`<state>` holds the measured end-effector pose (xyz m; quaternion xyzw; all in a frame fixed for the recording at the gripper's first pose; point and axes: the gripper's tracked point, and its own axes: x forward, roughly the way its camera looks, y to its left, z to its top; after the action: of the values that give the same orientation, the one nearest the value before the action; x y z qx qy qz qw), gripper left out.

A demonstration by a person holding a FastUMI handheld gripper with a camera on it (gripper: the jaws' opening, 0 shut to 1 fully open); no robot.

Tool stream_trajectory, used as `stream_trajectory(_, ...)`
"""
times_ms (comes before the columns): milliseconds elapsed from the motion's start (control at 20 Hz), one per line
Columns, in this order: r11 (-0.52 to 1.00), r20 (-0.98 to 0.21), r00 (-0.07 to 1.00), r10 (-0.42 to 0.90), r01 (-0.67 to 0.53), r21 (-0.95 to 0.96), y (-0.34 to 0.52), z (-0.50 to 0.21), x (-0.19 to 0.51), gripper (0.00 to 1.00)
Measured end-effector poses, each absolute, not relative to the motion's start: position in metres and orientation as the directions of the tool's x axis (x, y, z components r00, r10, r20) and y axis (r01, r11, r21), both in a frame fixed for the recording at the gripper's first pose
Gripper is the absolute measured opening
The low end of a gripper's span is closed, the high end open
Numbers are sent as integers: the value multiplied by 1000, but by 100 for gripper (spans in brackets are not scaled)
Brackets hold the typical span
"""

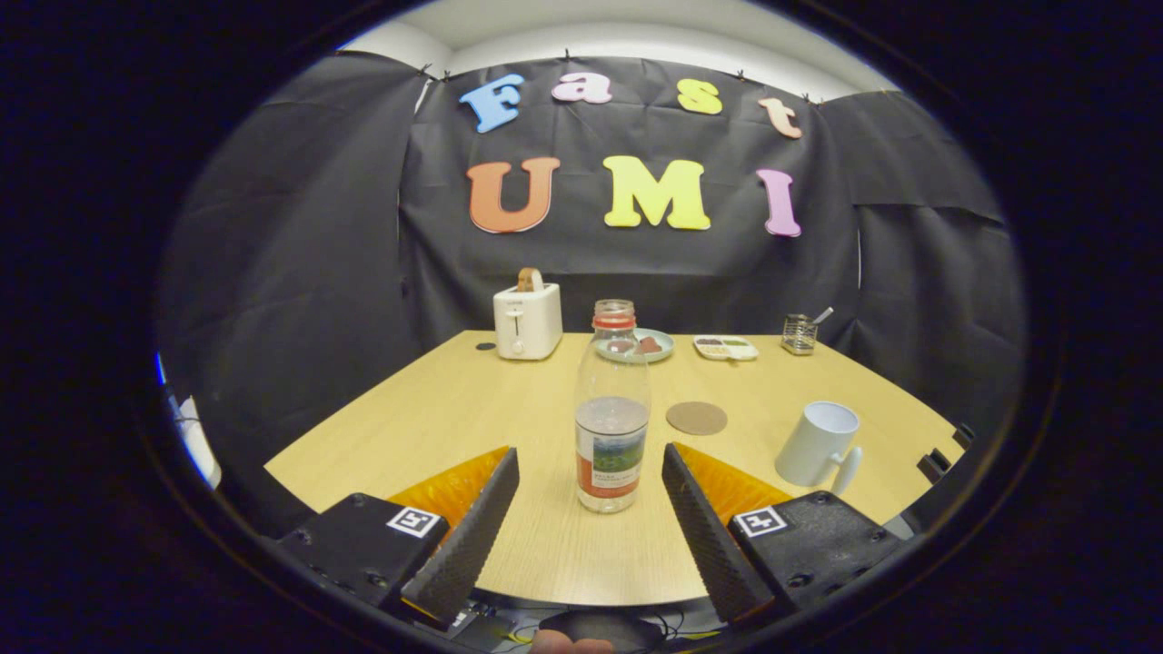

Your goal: Take the bottle from table, then pour the juice into the cup, finally place the bottle on the coaster

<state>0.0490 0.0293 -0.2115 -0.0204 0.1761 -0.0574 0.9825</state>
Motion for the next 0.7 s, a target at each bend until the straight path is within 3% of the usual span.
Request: stream_trajectory(700,980,-434,879,-198,160,-122,5,-261,119,100)
